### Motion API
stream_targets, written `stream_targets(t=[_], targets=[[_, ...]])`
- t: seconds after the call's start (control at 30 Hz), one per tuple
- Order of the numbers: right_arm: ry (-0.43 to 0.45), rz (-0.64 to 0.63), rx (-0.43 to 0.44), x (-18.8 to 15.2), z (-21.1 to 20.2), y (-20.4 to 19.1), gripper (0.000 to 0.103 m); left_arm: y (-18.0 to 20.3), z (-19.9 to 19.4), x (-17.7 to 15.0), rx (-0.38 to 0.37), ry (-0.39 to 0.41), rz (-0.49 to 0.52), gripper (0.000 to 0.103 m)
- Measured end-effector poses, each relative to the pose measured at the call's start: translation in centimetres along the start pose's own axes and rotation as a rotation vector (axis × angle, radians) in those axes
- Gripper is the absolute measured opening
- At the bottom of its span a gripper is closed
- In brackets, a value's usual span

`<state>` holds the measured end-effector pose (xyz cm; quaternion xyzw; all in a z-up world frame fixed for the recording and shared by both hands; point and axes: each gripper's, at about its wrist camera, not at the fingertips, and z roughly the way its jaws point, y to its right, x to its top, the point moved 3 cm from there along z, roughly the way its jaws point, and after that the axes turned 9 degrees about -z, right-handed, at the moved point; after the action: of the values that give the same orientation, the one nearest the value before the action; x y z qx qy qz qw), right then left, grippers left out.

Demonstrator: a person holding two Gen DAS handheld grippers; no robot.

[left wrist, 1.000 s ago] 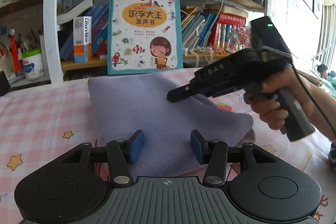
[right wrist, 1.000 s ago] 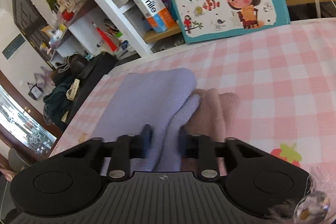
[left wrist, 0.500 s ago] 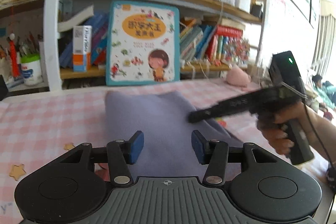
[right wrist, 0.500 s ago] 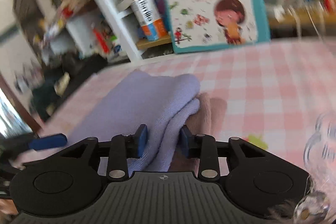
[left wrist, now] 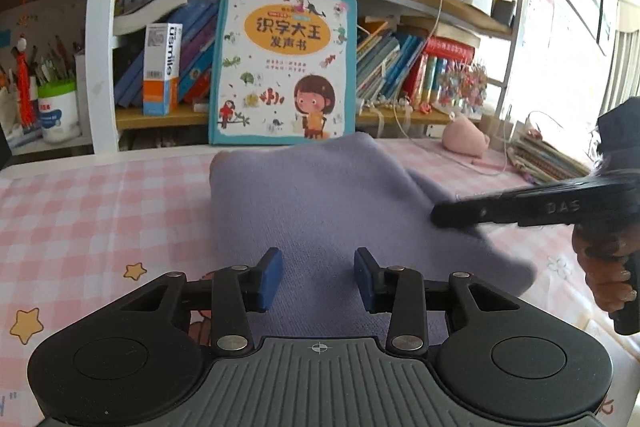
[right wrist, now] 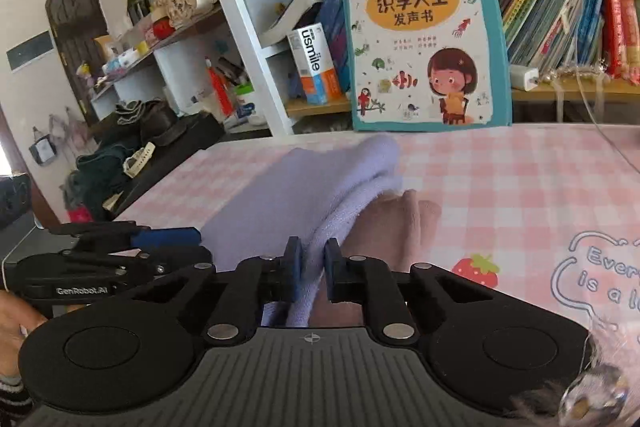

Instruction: Fold clothes

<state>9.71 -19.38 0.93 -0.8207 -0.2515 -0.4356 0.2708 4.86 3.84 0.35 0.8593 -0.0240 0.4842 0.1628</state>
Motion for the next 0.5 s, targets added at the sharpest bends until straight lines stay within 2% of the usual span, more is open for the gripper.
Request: stream_targets(t=[0.13,0.27,0.37,0.47,0.5], targets=[[-0.058,0.117,0.015,-1.8,1.6,2.2,0.01,0.0,0.2,-0.1,-0.01,-0.002,-0.001,0.038],[-0.065,0.046,-0.019,-1.5,1.4,1.4,0.01,0.1,0.7,-0.3,0.001,-0.002,0.004,0.038],[-0.065,0.047,-0.026,-1.4,1.4,1.2,0.012,0.6,0.7,-0.5,0.029,0.004,0.043,0.038],[-0.055,0.091,-0.02,-1.2,1.0,1.5,0.019,0.8,0.0,-0.2,0.044,0.024,0.059,0.039],[-0.051,0.109,-0.011,-1.2,0.7,1.7,0.026,0.8,-0.3,-0.1,0.049,0.032,0.063,0.04]])
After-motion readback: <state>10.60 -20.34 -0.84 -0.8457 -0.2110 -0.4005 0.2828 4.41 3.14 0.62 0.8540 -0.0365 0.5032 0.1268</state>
